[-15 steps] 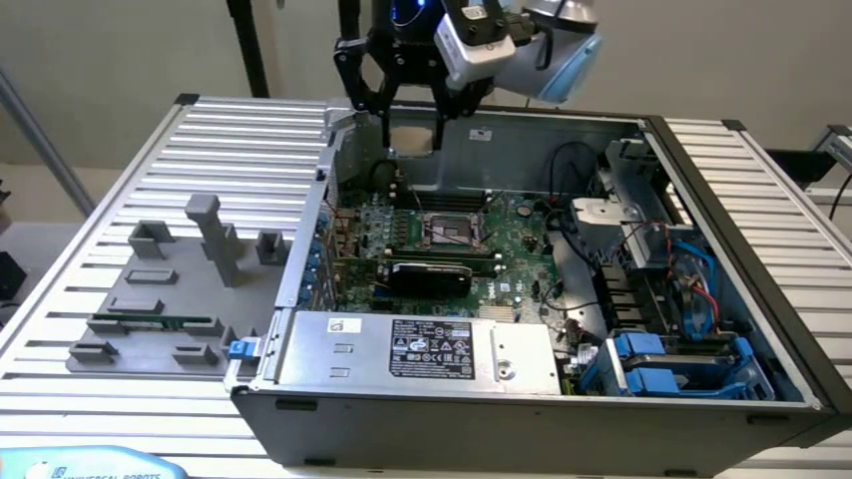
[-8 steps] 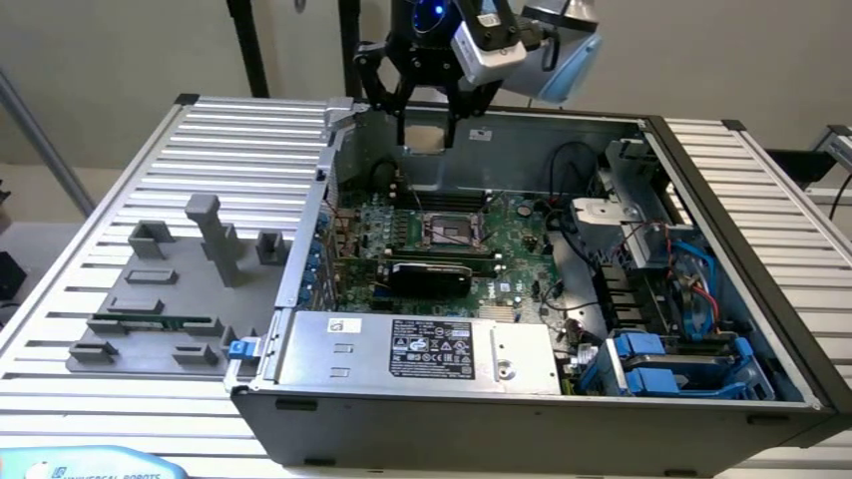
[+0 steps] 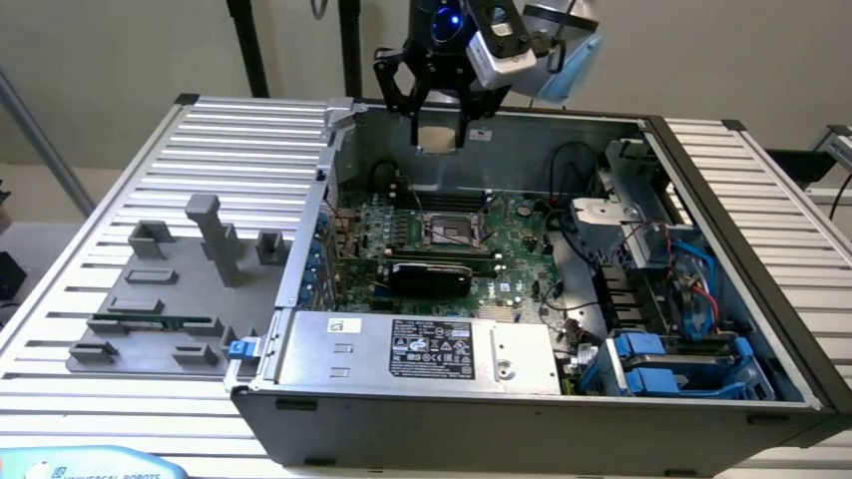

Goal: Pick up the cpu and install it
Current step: 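Pick up the cpu and move it towards the insertion slot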

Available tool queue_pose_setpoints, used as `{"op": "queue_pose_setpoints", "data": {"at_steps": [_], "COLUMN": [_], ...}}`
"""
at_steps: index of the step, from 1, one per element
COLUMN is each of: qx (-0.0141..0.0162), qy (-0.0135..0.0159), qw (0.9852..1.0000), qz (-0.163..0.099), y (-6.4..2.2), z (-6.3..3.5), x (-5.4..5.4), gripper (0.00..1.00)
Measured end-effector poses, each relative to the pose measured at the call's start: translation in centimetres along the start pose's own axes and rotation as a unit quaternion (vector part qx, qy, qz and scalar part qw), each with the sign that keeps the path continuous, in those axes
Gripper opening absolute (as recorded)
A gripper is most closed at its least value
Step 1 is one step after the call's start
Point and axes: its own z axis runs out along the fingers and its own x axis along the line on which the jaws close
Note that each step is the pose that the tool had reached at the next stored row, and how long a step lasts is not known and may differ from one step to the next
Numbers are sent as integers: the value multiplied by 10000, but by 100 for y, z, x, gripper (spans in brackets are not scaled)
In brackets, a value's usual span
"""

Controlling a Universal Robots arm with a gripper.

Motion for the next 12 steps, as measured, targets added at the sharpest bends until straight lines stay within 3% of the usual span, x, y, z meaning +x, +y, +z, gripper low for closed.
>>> {"op": "queue_pose_setpoints", "data": {"at_steps": [6, 12], "qx": [0, -1], "qy": [0, 0], "qw": [10000, 10000], "qz": [0, -1], "y": [130, 167], "z": [120, 230], "x": [-123, -340], "gripper": [55, 55]}}
